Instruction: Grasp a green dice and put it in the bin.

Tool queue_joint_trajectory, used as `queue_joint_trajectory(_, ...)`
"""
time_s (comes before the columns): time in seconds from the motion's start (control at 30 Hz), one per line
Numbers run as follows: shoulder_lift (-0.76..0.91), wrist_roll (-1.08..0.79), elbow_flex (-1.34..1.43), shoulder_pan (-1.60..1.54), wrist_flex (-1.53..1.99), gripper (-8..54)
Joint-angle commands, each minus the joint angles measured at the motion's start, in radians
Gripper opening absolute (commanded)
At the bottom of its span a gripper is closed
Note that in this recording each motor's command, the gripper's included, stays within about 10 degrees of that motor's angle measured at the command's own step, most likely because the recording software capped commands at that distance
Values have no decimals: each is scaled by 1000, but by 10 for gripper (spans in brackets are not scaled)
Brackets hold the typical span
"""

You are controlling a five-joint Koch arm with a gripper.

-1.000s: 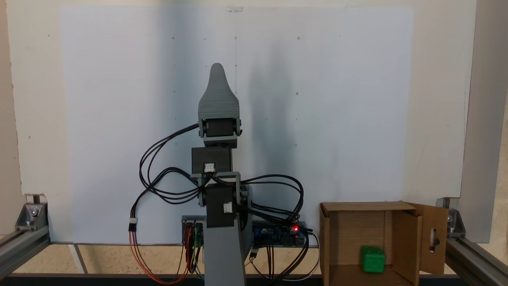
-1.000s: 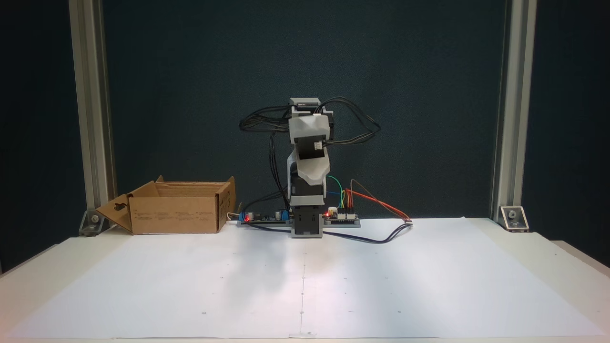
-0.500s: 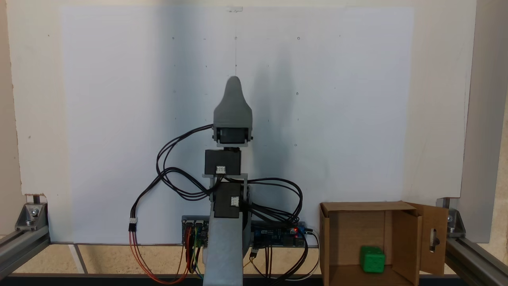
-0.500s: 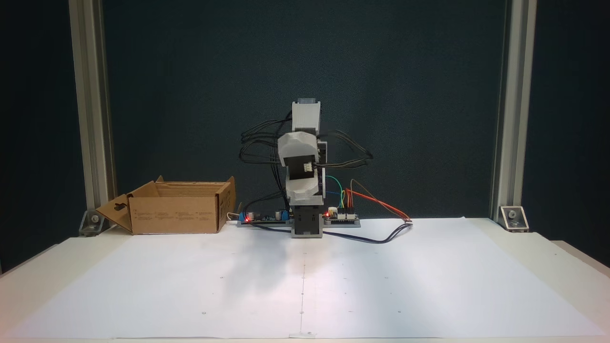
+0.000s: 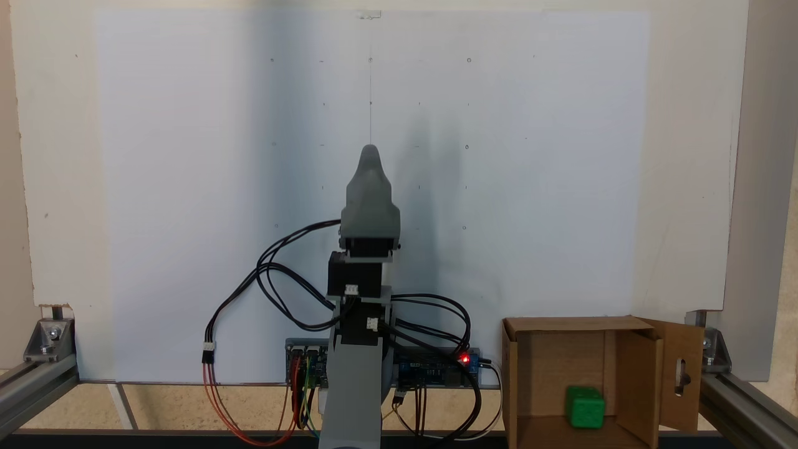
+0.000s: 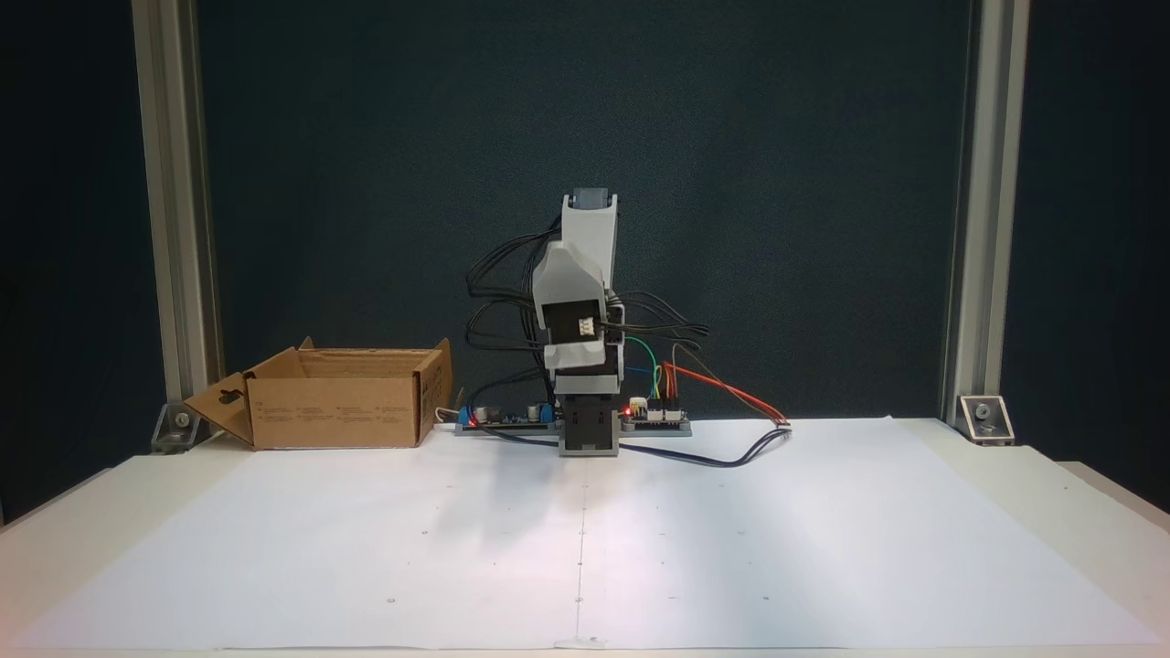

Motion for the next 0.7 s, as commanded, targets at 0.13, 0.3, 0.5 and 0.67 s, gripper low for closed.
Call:
queue_joint_trajectory(0.13,114,-11,95,2,-192,439)
queue_joint_trajectory(0.3,110,-14,115,3,-190,444)
queue_joint_trajectory(0.5,109,-15,115,5,-184,445)
queue_joint_trajectory(0.67,109,-15,115,3,-183,445)
